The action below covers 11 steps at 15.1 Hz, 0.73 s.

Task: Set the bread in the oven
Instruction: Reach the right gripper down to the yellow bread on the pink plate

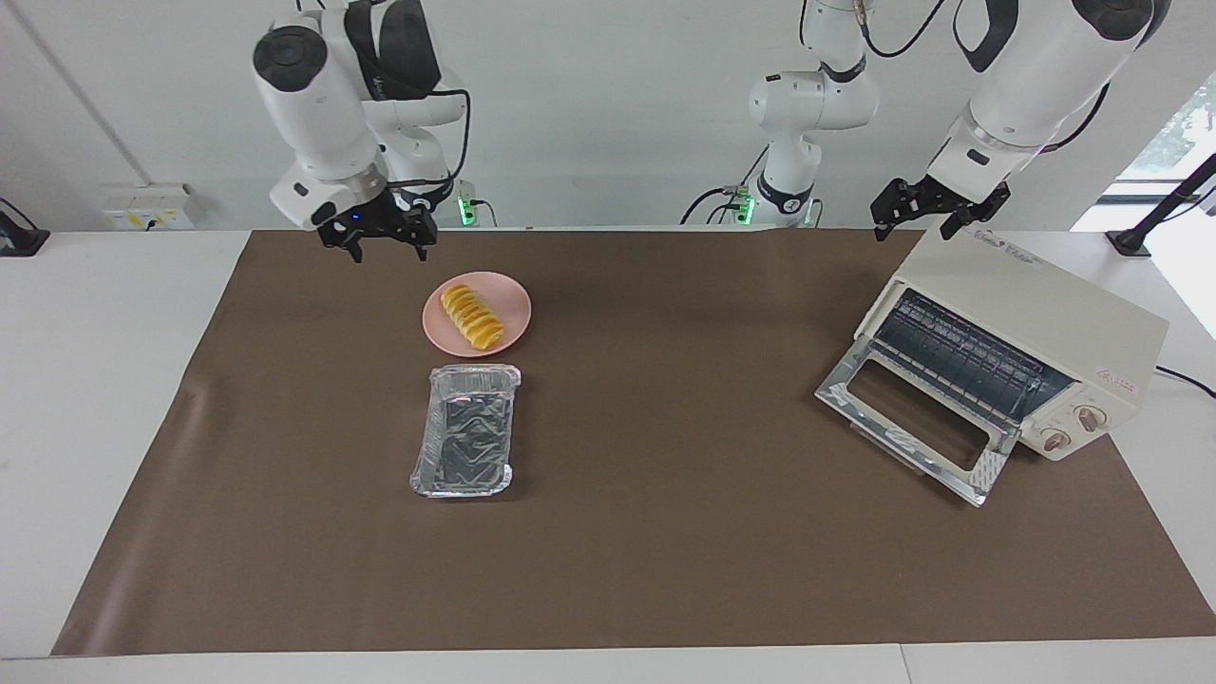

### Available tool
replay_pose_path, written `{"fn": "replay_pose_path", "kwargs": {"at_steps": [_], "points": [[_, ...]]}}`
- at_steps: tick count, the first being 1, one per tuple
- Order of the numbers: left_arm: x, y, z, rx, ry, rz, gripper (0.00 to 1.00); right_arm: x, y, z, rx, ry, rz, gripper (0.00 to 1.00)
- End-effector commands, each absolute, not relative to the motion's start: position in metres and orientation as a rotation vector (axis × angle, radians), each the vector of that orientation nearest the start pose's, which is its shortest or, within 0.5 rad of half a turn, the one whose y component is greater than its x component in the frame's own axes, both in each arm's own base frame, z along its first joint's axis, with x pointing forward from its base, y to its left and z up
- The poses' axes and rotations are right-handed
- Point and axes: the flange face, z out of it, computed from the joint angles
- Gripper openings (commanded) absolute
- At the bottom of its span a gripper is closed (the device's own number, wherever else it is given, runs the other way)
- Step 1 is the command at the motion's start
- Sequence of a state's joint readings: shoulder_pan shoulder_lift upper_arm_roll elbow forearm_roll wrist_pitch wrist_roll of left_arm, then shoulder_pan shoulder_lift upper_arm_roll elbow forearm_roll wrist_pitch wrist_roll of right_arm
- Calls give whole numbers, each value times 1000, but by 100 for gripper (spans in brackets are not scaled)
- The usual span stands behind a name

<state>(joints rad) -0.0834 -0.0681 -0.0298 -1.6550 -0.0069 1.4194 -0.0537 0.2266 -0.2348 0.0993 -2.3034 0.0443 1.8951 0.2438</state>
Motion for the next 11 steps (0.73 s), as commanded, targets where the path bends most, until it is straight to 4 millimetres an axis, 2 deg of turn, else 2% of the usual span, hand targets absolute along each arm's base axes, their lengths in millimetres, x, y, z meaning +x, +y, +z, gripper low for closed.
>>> {"fn": "replay_pose_path", "kwargs": {"at_steps": [1, 3, 5, 8, 11], "points": [[505, -56, 611, -3140, 90, 238, 100, 402, 157, 391, -3138, -121, 216, 97], [505, -56, 611, -3140, 90, 238, 100, 395, 173, 384, -3123, -291, 189, 97], [505, -56, 611, -3140, 90, 238, 100, 395, 178, 378, -3092, -477, 165, 97], [505, -56, 611, -3140, 90, 238, 100, 398, 173, 360, -3011, -799, 80, 97], [505, -56, 611, -3140, 90, 238, 100, 404, 158, 349, -2943, -1009, 30, 97]]}}
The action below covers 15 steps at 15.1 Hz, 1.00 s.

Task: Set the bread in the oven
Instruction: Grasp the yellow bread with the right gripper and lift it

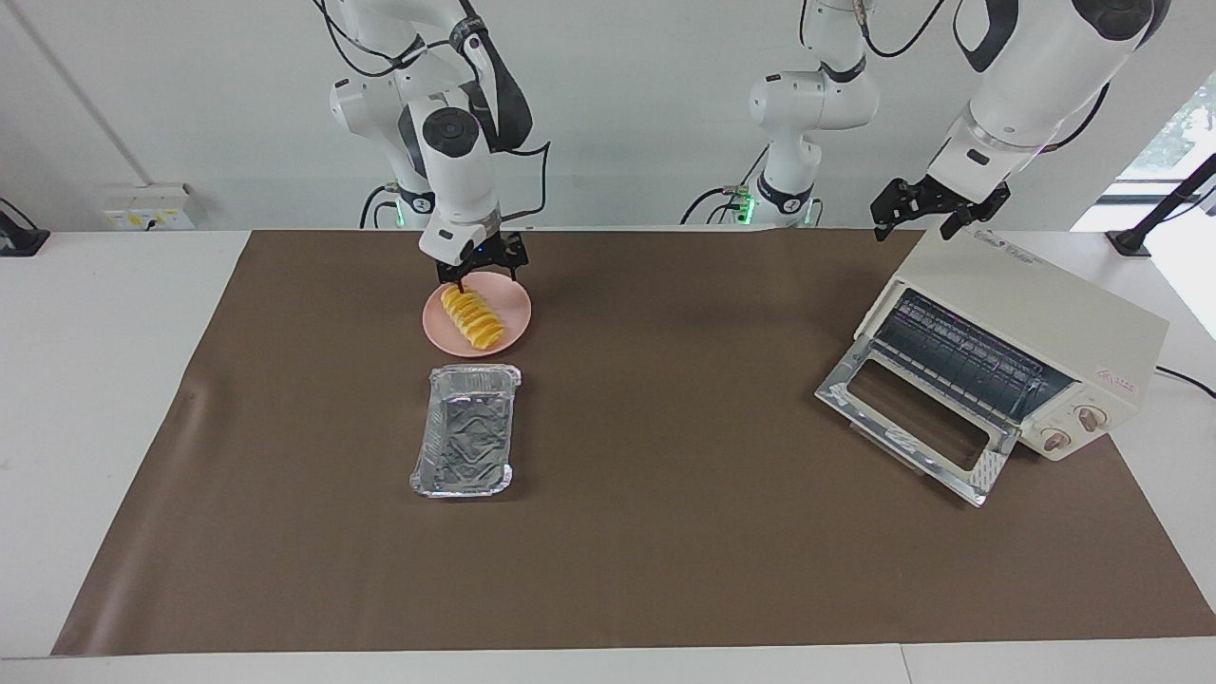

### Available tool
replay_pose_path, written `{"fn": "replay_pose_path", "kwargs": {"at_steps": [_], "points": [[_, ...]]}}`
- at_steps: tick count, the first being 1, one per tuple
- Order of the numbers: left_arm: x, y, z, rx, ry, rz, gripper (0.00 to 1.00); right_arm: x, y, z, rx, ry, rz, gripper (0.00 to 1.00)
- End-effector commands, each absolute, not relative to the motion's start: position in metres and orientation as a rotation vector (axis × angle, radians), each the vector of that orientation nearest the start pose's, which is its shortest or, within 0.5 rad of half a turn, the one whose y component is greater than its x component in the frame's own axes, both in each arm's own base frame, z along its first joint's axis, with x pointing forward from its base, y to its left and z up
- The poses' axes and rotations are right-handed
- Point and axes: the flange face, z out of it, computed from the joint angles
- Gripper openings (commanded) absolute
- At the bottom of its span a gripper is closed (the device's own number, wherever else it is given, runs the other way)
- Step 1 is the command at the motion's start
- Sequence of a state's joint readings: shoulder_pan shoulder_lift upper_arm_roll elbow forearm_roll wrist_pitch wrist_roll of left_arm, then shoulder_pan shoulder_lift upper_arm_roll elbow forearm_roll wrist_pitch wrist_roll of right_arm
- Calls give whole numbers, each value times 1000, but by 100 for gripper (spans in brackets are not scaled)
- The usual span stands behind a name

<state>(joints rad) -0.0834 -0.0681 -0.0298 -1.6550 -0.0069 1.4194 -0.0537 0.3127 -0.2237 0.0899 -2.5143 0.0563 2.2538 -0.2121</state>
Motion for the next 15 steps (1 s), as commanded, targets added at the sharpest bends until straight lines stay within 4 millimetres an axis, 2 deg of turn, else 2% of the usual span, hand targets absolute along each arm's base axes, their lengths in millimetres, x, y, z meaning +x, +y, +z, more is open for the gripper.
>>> {"fn": "replay_pose_path", "kwargs": {"at_steps": [1, 5, 8, 10, 13, 14, 15], "points": [[505, -56, 611, -3140, 90, 238, 100, 403, 153, 343, -2937, -1027, 32, 97], [505, -56, 611, -3140, 90, 238, 100, 387, 147, 316, -2932, -1043, 65, 97], [505, -56, 611, -3140, 90, 238, 100, 384, 147, 312, -2929, -1058, 55, 85], [505, -56, 611, -3140, 90, 238, 100, 381, 145, 308, -2917, -1088, 69, 67], [505, -56, 611, -3140, 90, 238, 100, 379, 143, 307, -2912, -1097, 81, 26], [505, -56, 611, -3140, 90, 238, 100, 380, 144, 308, -2914, -1091, 81, 9], [505, -56, 611, -3140, 90, 238, 100, 382, 144, 311, -2916, -1085, 76, 0]]}}
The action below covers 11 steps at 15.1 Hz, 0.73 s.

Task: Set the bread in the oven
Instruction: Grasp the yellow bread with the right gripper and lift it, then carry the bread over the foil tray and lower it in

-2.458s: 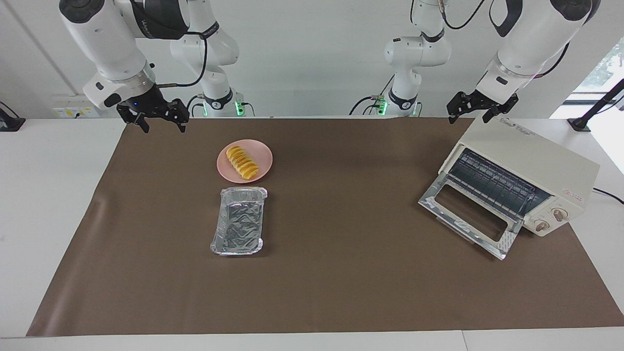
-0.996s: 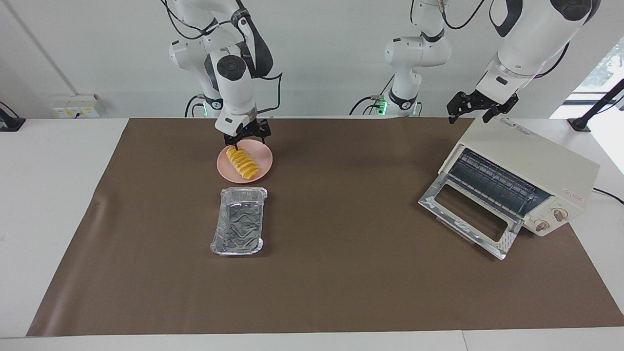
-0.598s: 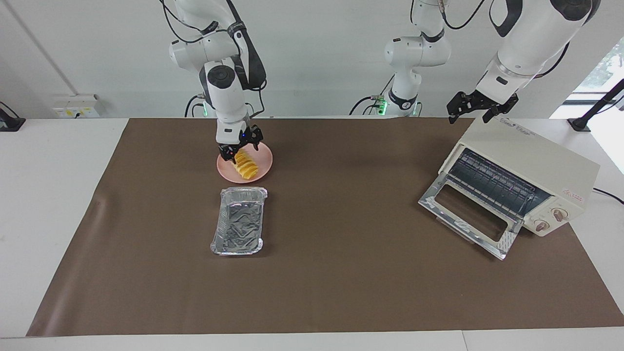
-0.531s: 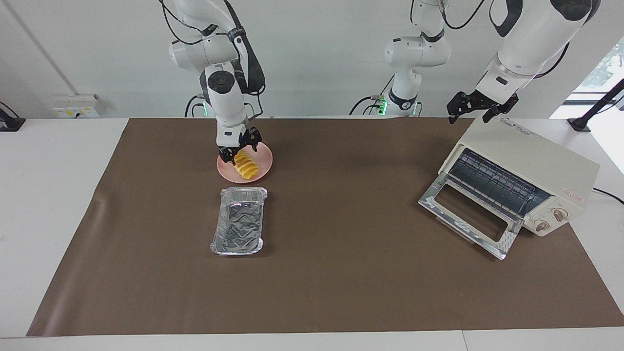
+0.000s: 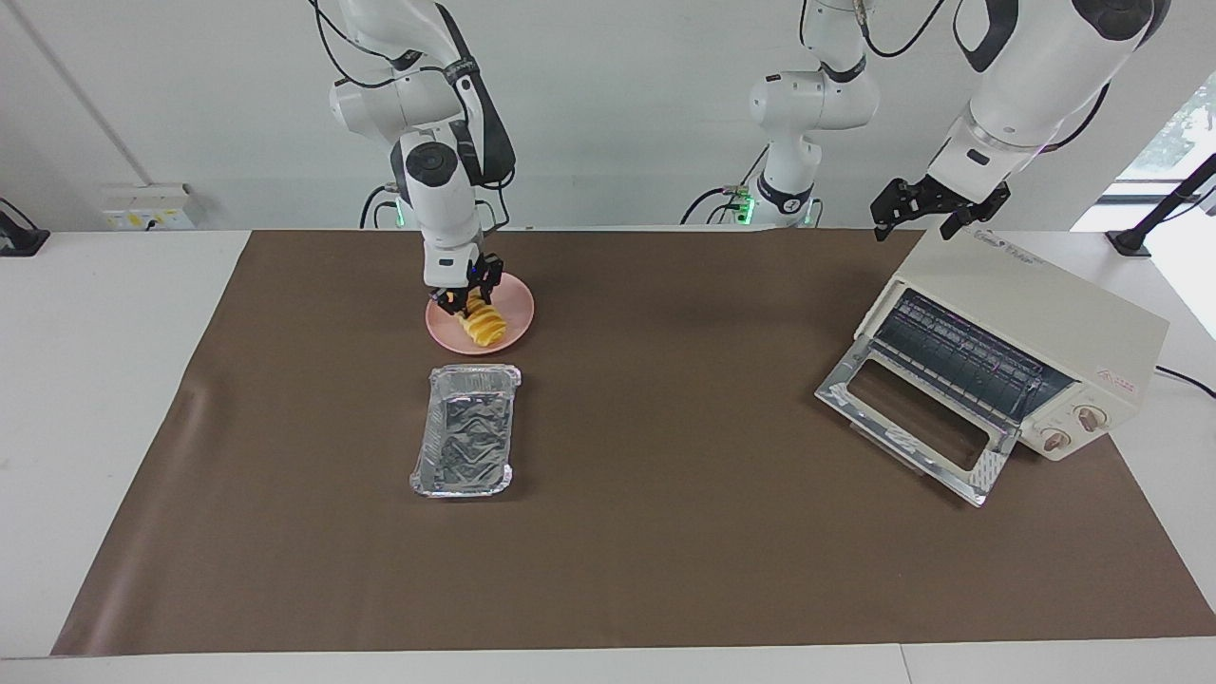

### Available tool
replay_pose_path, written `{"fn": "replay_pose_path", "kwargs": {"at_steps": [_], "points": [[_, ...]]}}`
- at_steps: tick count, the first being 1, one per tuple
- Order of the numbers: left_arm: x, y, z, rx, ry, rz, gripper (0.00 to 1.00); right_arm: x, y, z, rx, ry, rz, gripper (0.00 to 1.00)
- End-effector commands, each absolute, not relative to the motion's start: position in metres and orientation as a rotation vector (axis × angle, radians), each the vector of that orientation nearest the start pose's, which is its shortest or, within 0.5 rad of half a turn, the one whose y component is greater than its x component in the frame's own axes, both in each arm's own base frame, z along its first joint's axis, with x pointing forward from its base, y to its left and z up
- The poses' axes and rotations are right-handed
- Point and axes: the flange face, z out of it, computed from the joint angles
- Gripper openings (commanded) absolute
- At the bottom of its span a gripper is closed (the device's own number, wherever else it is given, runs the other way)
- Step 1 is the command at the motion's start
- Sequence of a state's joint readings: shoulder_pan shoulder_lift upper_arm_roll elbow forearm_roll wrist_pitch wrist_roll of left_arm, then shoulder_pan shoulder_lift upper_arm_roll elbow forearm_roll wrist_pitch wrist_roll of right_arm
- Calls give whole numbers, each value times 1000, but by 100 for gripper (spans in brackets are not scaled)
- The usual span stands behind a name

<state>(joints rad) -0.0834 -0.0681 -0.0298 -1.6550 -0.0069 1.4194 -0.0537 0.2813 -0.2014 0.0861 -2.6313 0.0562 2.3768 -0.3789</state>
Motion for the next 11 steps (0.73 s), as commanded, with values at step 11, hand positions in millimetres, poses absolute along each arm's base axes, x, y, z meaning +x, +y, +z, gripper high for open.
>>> {"fn": "replay_pose_path", "kwargs": {"at_steps": [11], "points": [[505, -56, 611, -3140, 90, 238, 100, 521, 90, 484, -3003, -629, 174, 0]]}}
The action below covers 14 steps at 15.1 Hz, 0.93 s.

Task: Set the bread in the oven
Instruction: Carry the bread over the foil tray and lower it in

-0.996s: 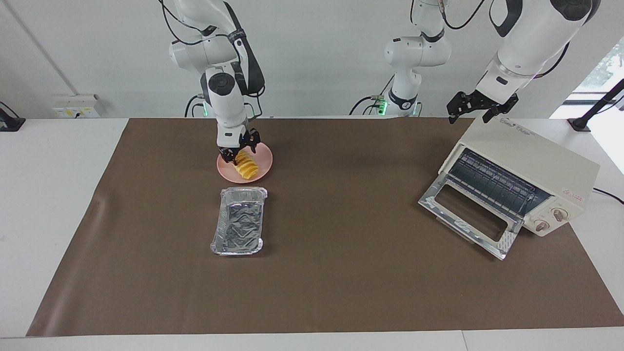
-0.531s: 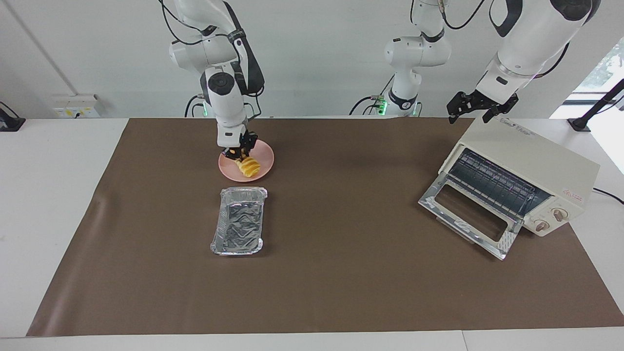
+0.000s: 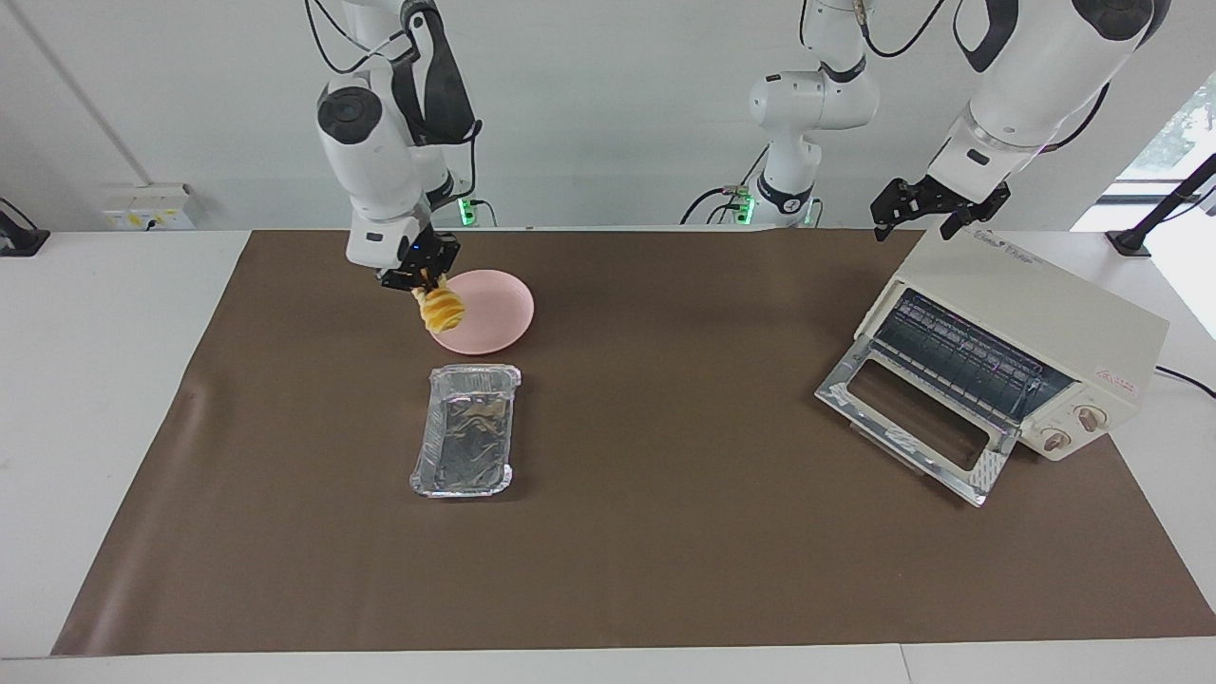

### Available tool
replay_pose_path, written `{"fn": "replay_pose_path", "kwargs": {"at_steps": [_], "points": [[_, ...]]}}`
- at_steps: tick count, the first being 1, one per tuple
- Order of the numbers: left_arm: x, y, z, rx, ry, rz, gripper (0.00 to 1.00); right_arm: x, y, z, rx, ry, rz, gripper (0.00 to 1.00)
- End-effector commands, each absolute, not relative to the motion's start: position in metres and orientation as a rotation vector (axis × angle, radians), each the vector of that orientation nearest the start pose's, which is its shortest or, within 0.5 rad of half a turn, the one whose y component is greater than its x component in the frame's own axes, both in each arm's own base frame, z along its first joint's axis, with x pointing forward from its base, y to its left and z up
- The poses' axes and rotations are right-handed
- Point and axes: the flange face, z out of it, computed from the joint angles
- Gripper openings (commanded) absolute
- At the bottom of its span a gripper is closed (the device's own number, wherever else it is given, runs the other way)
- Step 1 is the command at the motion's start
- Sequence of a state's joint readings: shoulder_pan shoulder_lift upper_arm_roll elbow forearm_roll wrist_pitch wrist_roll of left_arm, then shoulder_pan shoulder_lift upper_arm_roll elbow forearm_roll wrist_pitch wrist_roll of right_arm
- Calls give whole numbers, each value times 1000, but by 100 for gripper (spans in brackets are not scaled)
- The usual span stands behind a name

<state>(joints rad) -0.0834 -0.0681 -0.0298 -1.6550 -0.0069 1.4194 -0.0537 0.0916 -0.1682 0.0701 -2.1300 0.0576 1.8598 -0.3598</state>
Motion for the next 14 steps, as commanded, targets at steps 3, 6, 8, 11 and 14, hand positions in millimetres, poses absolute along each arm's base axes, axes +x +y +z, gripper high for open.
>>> {"fn": "replay_pose_path", "kwargs": {"at_steps": [3, 6, 8, 11, 14], "points": [[505, -56, 611, -3140, 90, 238, 100, 548, 126, 499, -3076, -333, 70, 0], [505, -56, 611, -3140, 90, 238, 100, 579, 157, 473, -3075, -202, -9, 0], [505, -56, 611, -3140, 93, 238, 100, 592, 161, 442, -3075, -94, -22, 0], [505, -56, 611, -3140, 93, 238, 100, 603, 161, 401, -3074, -38, 4, 0], [505, -56, 611, -3140, 90, 238, 100, 605, 167, 367, -3065, -35, -42, 0]]}}
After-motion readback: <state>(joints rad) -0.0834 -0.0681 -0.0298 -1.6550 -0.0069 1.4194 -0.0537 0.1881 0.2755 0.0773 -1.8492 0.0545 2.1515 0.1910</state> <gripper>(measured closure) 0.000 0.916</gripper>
